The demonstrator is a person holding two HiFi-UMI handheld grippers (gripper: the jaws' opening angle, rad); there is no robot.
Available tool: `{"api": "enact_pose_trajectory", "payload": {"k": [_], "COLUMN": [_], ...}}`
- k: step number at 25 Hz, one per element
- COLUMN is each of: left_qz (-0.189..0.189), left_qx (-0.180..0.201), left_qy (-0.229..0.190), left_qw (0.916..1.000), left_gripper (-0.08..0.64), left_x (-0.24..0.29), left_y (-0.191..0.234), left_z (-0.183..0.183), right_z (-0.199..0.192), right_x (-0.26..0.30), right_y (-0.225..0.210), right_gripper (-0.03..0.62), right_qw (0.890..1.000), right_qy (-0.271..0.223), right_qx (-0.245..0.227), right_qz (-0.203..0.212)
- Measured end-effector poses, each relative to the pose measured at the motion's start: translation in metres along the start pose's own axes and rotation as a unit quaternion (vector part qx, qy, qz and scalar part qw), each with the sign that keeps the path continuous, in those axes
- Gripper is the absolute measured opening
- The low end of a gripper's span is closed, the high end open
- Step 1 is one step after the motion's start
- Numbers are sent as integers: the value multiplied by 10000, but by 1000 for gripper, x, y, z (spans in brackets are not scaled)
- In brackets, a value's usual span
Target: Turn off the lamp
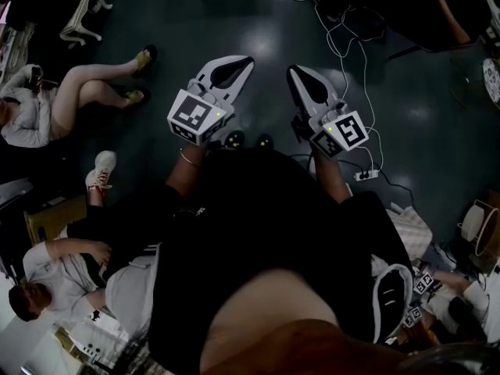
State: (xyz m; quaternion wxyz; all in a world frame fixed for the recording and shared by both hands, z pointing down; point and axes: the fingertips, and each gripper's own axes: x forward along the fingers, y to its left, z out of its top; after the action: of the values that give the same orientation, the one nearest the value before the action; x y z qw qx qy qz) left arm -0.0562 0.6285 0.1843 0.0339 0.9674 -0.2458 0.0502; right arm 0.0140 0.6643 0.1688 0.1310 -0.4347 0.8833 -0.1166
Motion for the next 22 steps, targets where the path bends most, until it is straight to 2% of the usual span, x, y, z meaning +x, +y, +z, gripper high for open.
{"api": "enact_pose_trajectory", "payload": {"k": [12,22], "left_qz": [171,339], "left_qx": [74,3], "left_qy": [96,72], "left_qw": [9998,9994], "left_gripper": [8,8], "left_x": [17,21], "left_y": [-21,2], "left_z": [-7,-10], "right_z": [2,1], "right_x": [-27,-11], "right_y": [-21,-37], "right_gripper": [-2,0], "right_qw": [9998,9998], "right_qy": [-81,-41], "right_qx": [182,192], "right_qz": [60,34]}}
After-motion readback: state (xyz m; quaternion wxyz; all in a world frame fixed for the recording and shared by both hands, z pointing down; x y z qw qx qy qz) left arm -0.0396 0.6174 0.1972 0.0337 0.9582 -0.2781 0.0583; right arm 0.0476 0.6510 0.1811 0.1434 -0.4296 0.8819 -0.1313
